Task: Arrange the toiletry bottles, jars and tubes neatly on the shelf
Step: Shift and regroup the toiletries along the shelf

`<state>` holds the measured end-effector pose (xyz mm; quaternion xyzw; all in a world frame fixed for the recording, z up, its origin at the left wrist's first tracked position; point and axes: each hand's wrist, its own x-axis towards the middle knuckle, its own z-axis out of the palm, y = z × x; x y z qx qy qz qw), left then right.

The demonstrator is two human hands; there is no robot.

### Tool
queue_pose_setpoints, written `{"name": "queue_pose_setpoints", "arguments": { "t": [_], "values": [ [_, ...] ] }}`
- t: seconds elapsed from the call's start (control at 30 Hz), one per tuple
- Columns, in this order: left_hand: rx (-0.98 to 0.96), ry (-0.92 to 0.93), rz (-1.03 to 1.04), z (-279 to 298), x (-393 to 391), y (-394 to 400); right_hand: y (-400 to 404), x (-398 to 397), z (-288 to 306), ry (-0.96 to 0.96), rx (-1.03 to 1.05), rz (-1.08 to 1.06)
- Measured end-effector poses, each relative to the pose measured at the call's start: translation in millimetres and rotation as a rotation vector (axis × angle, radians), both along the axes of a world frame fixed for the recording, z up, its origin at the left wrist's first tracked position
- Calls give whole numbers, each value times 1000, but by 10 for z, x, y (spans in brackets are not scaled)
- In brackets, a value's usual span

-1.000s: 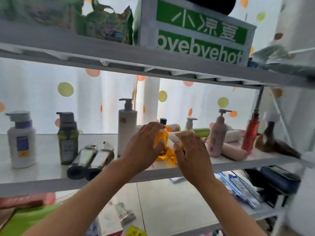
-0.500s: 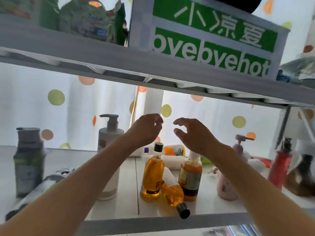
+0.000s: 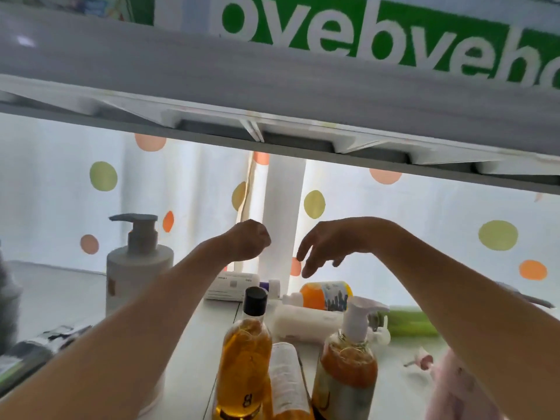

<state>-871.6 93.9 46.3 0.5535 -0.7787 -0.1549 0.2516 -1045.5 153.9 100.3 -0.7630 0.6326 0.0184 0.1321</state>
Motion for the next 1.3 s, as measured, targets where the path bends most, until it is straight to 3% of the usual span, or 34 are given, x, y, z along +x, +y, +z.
{"name": "queue_pose_setpoints", "arguments": {
  "t": [0.27,0.53,0.73,0.9,1.13,1.3],
  "values": [
    [57,-77,17,-434,-30,-540,-542,-77,-282,150,338,13],
    [163,-147,149,-876,-18,-839,-853,-248,-553,124,396,-15],
    [167,-391,169,-1029,69,-946,-917,-295,-801,155,421,-27],
    [-13,-687,202,-1173,56,-996,-934,-336,-1021,227,451,3],
    [48,-561,240,-1167,40,-985,-904,-306,-1111,309,420,29],
    [31,-573,237,-1149,62,-962,-896,-270,-1176,384,377,38]
  ]
}}
